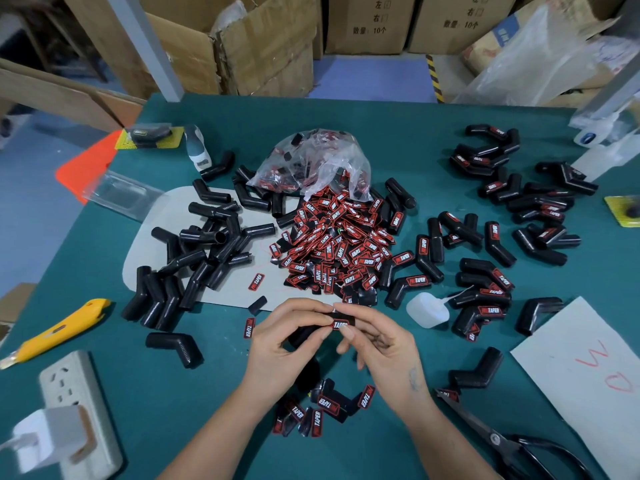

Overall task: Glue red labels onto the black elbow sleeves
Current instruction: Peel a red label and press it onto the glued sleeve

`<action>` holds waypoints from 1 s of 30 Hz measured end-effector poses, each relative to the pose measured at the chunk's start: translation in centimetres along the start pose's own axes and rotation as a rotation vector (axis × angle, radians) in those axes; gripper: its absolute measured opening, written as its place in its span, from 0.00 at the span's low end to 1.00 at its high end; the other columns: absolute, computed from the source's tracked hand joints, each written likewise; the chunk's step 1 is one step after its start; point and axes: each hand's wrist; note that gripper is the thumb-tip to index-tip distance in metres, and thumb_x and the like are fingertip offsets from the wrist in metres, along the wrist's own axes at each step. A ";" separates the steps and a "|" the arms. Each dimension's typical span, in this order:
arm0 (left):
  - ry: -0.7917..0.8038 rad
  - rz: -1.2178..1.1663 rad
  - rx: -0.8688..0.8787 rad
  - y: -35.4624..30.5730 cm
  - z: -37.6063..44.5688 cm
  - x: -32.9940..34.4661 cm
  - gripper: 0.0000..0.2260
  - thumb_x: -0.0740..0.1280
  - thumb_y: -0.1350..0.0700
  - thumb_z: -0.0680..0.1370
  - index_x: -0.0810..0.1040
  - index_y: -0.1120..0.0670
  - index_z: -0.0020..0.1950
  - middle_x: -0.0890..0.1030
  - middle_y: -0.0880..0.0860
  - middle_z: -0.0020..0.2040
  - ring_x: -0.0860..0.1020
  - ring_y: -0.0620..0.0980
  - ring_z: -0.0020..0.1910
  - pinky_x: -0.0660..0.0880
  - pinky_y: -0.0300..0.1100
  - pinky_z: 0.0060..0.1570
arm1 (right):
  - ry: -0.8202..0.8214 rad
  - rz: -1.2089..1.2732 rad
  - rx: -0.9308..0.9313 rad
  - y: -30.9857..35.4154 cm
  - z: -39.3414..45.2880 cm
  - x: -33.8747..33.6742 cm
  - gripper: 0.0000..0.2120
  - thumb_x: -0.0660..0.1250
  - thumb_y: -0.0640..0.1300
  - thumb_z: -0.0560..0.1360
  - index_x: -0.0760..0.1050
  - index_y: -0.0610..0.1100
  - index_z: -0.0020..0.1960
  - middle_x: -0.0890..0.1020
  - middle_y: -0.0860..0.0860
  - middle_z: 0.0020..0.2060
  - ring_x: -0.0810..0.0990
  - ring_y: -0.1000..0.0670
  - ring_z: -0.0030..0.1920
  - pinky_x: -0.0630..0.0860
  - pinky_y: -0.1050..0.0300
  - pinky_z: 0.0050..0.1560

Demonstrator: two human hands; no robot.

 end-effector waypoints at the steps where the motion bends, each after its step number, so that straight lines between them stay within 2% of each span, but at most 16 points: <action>1: 0.004 -0.002 -0.001 0.0 0.0 0.0 0.07 0.75 0.61 0.77 0.87 0.52 0.54 0.85 0.47 0.56 0.85 0.51 0.55 0.78 0.41 0.60 | 0.021 0.014 -0.004 0.0 0.0 0.0 0.18 0.69 0.38 0.82 0.83 0.60 0.62 0.88 0.49 0.50 0.85 0.52 0.39 0.75 0.62 0.33; 8: -0.014 -0.004 0.007 0.1 -0.1 0.1 0.05 0.78 0.62 0.76 0.87 0.56 0.51 0.85 0.47 0.54 0.85 0.50 0.53 0.79 0.40 0.58 | 0.017 0.100 -0.023 -0.1 -0.3 0.2 0.15 0.70 0.46 0.80 0.83 0.59 0.63 0.88 0.47 0.51 0.84 0.52 0.33 0.74 0.63 0.30; 10: -0.027 0.007 0.019 0.0 -0.1 0.2 0.07 0.77 0.65 0.75 0.87 0.56 0.50 0.85 0.48 0.54 0.85 0.50 0.53 0.79 0.40 0.58 | 0.022 0.102 -0.019 -0.1 -0.3 0.2 0.15 0.70 0.48 0.79 0.83 0.59 0.64 0.88 0.46 0.48 0.84 0.51 0.33 0.74 0.62 0.30; 13: -0.030 0.012 0.041 -0.1 -0.1 0.1 0.06 0.77 0.65 0.75 0.87 0.58 0.50 0.85 0.48 0.54 0.86 0.50 0.53 0.79 0.40 0.58 | 0.049 0.046 -0.012 -0.3 -0.1 0.1 0.19 0.67 0.44 0.82 0.79 0.61 0.69 0.84 0.45 0.38 0.88 0.46 0.36 0.73 0.61 0.28; 15: -0.022 0.027 0.042 -0.1 0.0 0.1 0.06 0.76 0.65 0.75 0.87 0.58 0.50 0.85 0.49 0.54 0.86 0.50 0.53 0.79 0.40 0.58 | 0.072 0.024 -0.011 -0.5 -0.1 0.2 0.21 0.65 0.43 0.83 0.76 0.62 0.71 0.85 0.42 0.40 0.89 0.44 0.38 0.73 0.61 0.28; 18: -0.019 0.021 0.056 -0.2 0.1 0.3 0.06 0.76 0.66 0.74 0.87 0.59 0.50 0.86 0.49 0.54 0.86 0.51 0.53 0.79 0.41 0.58 | 0.063 0.028 -0.039 -0.5 0.0 0.2 0.22 0.65 0.43 0.83 0.76 0.62 0.73 0.86 0.40 0.42 0.88 0.44 0.36 0.74 0.60 0.29; 22: -0.035 0.015 0.064 0.0 0.3 0.1 0.06 0.77 0.67 0.73 0.88 0.60 0.49 0.87 0.50 0.53 0.86 0.51 0.52 0.80 0.41 0.57 | 0.043 0.061 -0.039 -0.9 -0.1 0.1 0.21 0.68 0.50 0.81 0.75 0.61 0.73 0.86 0.40 0.37 0.85 0.44 0.33 0.75 0.61 0.31; 25: -0.041 -0.007 0.028 -0.1 0.2 0.3 0.07 0.77 0.66 0.74 0.88 0.57 0.50 0.86 0.49 0.53 0.86 0.51 0.52 0.80 0.41 0.57 | 0.041 0.068 -0.035 -1.0 -0.2 0.1 0.21 0.68 0.51 0.81 0.75 0.61 0.73 0.85 0.41 0.33 0.83 0.46 0.32 0.76 0.61 0.33; 30: -0.011 -0.163 -0.126 -0.6 0.3 0.3 0.07 0.74 0.58 0.77 0.87 0.48 0.52 0.85 0.48 0.54 0.84 0.52 0.55 0.81 0.41 0.55 | 0.030 0.094 -0.032 -1.0 -0.3 0.3 0.22 0.66 0.43 0.84 0.74 0.61 0.74 0.87 0.40 0.38 0.86 0.44 0.35 0.78 0.60 0.33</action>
Point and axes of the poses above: each hand's wrist, its own z-axis towards the middle knuckle, its own x-axis out of the palm, y = z × x
